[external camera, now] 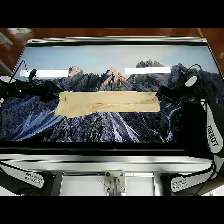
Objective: Fold the shirts.
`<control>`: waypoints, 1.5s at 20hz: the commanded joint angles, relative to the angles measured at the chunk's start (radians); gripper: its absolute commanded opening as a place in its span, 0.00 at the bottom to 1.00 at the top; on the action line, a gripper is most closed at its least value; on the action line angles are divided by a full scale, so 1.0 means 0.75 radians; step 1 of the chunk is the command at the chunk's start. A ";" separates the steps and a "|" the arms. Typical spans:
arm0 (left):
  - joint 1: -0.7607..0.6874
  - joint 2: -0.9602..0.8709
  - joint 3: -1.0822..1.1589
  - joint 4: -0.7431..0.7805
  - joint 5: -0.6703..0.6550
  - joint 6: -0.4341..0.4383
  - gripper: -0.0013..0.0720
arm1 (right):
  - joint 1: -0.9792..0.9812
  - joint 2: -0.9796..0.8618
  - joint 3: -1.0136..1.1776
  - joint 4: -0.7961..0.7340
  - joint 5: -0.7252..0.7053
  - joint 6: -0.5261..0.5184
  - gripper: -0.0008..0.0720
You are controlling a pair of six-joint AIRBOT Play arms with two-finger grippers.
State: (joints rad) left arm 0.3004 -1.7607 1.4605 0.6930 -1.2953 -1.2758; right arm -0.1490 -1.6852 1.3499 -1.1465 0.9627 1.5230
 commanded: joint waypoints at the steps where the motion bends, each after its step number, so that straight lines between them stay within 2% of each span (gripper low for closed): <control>1: 0.031 0.024 0.046 -0.008 -0.165 -0.016 0.84 | -0.111 -0.026 0.013 0.131 0.125 0.016 0.96; 4: 0.005 0.083 0.045 -0.009 -0.194 -0.002 0.84 | -0.117 -0.102 0.013 0.300 0.131 -0.030 0.96; 11: -0.027 0.182 0.045 -0.113 -0.194 0.045 0.84 | -0.064 -0.264 0.013 0.570 0.030 -0.020 0.94; 12: -0.030 0.183 0.045 -0.129 -0.194 0.045 0.84 | -0.059 -0.274 0.013 0.583 0.024 -0.020 0.74; 13: -0.033 0.183 0.045 -0.137 -0.194 0.049 0.84 | -0.055 -0.276 0.013 0.579 0.021 -0.020 0.40; 14: -0.037 0.183 0.045 -0.138 -0.194 0.055 0.84 | -0.054 -0.274 0.013 0.583 0.023 -0.020 0.10; 15: -0.044 0.183 0.045 -0.138 -0.193 0.074 0.84 | -0.055 -0.265 0.013 0.608 0.032 -0.040 0.10; 17: -0.074 0.183 0.043 -0.137 -0.152 0.096 0.81 | -0.055 -0.202 0.013 0.634 0.087 -0.175 0.10; 18: -0.103 0.182 0.040 -0.137 -0.104 0.096 0.74 | -0.055 -0.154 0.013 0.633 0.110 -0.200 0.10; 19: -0.142 0.181 0.030 -0.137 -0.046 0.109 0.54 | -0.055 -0.092 0.013 0.632 0.132 -0.209 0.10; 20: -0.198 0.180 0.008 -0.137 0.027 0.127 0.50 | -0.055 -0.028 0.013 0.627 0.149 -0.209 0.10; 21: -0.260 0.180 -0.022 -0.137 0.105 0.130 0.38 | -0.055 0.043 0.013 0.618 0.163 -0.207 0.10; 22: -0.336 0.180 -0.067 -0.137 0.194 0.129 0.21 | -0.055 0.108 0.013 0.616 0.176 -0.205 0.10; 24: -0.509 0.173 -0.166 -0.138 0.391 0.128 0.18 | -0.055 0.240 0.013 0.616 0.211 -0.176 0.10; 26: -0.675 0.139 -0.223 -0.160 0.545 0.125 0.08 | -0.055 0.346 0.013 0.610 0.242 -0.133 0.10; 30: -0.946 0.033 -0.211 -0.444 0.811 0.127 0.07 | -0.055 0.530 0.013 0.611 0.336 -0.072 0.10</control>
State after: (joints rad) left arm -0.2684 -1.6909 1.3136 0.4923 -0.8700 -1.1831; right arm -0.1898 -1.3846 1.3586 -0.6884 1.1637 1.4338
